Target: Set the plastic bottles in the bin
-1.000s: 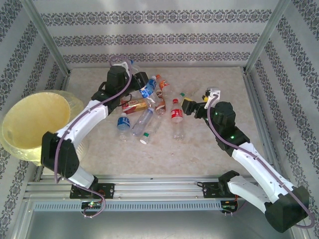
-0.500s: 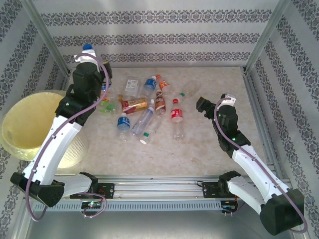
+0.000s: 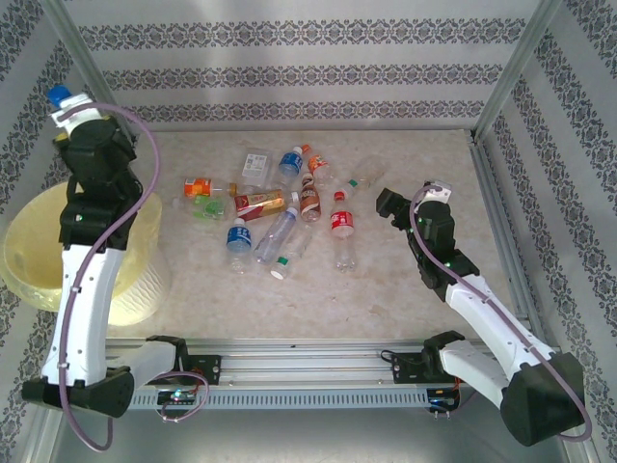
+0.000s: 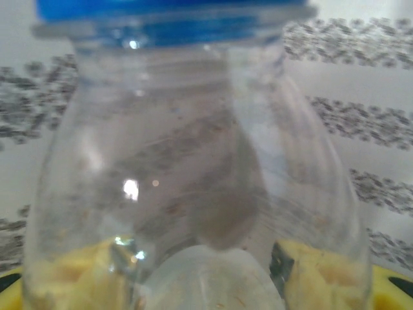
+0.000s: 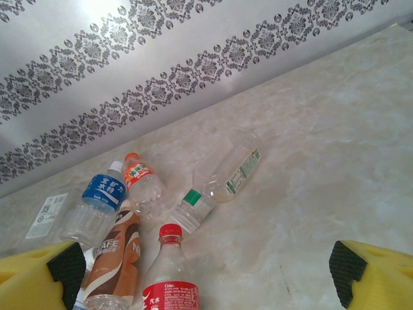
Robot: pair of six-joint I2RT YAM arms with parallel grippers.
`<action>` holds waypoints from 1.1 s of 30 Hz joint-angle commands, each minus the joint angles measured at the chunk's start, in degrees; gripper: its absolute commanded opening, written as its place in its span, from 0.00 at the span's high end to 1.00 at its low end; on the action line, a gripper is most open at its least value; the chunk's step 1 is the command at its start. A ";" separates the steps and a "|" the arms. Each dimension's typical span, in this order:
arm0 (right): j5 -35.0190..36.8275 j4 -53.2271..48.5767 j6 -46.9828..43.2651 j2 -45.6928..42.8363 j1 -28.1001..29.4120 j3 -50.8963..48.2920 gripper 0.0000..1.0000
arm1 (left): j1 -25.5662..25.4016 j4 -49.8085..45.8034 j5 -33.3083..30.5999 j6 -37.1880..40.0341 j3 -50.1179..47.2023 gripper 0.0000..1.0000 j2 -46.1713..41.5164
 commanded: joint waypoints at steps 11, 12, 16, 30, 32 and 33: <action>-3.30 3.27 1.75 4.57 -0.25 2.65 0.02 | 13.76 -8.09 0.56 -13.63 -11.33 0.43 -3.77; -3.68 3.14 1.66 4.86 -0.28 2.92 0.02 | 15.11 -8.00 2.04 -15.13 -12.28 0.43 -4.00; -3.75 3.17 1.05 5.72 -0.21 3.16 0.02 | 18.47 -5.31 6.08 -18.62 -17.71 0.41 -5.51; -3.88 3.84 0.07 6.56 -0.08 2.78 0.02 | 22.76 7.95 7.96 -22.76 -30.22 0.32 -4.10; -3.86 3.82 0.22 6.42 -0.12 2.59 0.02 | 23.06 8.24 7.01 -22.98 -30.57 0.29 -3.03; -3.90 3.72 0.07 6.28 -0.07 2.50 0.02 | 23.27 7.99 6.64 -23.21 -30.47 0.26 -2.30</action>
